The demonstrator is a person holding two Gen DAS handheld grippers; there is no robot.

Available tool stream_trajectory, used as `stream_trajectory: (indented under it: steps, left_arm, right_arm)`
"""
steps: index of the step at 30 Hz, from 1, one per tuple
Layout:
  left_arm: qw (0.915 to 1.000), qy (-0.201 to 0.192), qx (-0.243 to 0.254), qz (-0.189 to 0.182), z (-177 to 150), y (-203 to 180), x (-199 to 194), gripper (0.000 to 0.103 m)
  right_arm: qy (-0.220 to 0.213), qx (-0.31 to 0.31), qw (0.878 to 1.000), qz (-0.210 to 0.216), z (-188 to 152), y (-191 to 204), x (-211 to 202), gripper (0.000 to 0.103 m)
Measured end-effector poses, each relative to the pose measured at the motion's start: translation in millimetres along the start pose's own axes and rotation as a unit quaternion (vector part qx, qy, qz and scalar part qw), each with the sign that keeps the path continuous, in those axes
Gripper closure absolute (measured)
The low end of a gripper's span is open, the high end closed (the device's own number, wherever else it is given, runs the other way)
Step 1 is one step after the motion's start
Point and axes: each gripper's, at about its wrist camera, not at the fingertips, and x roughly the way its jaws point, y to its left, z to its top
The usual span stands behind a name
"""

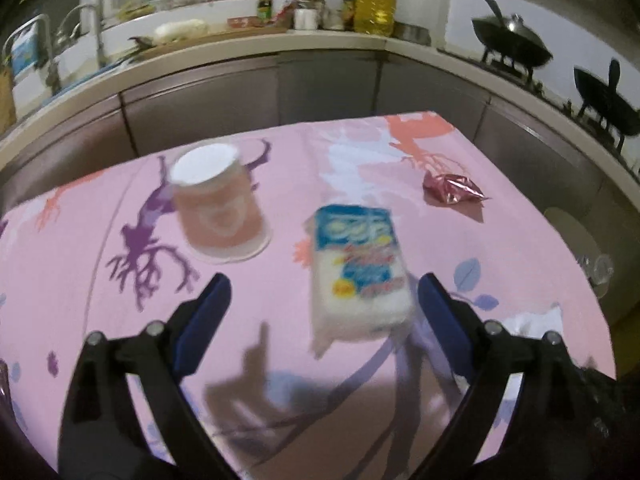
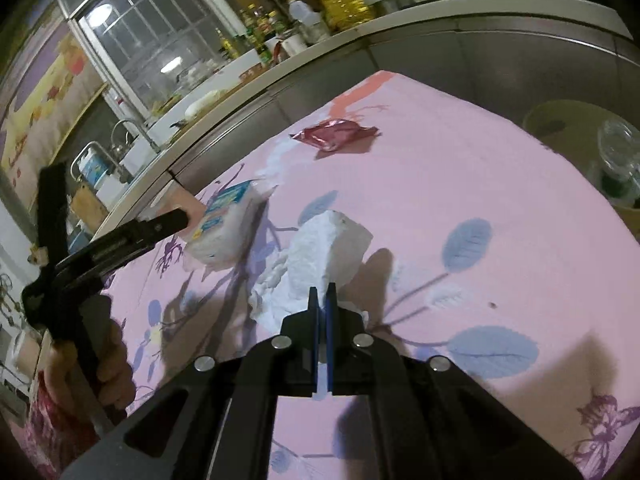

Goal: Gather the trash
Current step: 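Grasp the white tissue pack with the left tool while the right tool grasps the crumpled tissue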

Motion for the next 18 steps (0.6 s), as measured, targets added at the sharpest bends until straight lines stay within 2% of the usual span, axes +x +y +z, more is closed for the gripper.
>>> stream_trajectory:
  steps: [2, 6, 7, 8, 9, 12, 14, 16, 18]
  left_arm:
    - [0.9996, 0.012, 0.025, 0.003, 6.4, -16.1, 14.3, 0.009]
    - [0.9953, 0.034, 0.078, 0.047, 7.9, -42.2, 45.5, 0.01]
    - [0.9949, 0.04, 0.078, 0.05, 6.1, -42.3, 50.4, 0.016]
    - [0.9952, 0.046, 0.074, 0.046, 4.0, -40.7, 52.8, 0.033]
    - [0.9955, 0.053, 0.066, 0.041, 1.0, -37.3, 55.0, 0.043]
    - [0.9983, 0.048, 0.031, 0.014, -6.4, -25.0, 43.9, 0.045]
    - [0.9985, 0.048, 0.0, -0.027, -12.0, -22.5, 27.7, 0.045]
    - [0.9975, 0.041, -0.002, -0.058, -19.4, -29.2, 10.4, 0.045]
    - [0.9959, 0.038, 0.023, -0.079, -32.8, -46.9, -6.2, 0.044]
  right_arm:
    - [-0.001, 0.007, 1.0, 0.004, 1.6, -3.8, -0.5, 0.103]
    - [-0.007, 0.023, 1.0, 0.015, 5.4, -12.0, -4.3, 0.103]
    - [-0.009, 0.025, 0.999, 0.018, 6.7, -14.2, -6.5, 0.103]
    - [-0.012, 0.027, 0.999, 0.021, 7.6, -16.2, -8.7, 0.103]
    - [-0.016, 0.029, 0.999, 0.024, 9.4, -18.8, -11.4, 0.103]
    - [-0.024, 0.033, 0.999, 0.03, 13.4, -26.3, -15.9, 0.103]
    - [-0.027, 0.037, 0.998, 0.032, 15.1, -31.7, -17.0, 0.103]
    - [-0.026, 0.043, 0.998, 0.038, 16.2, -38.9, -17.7, 0.103]
    - [-0.023, 0.047, 0.998, 0.041, 15.6, -45.4, -21.1, 0.103]
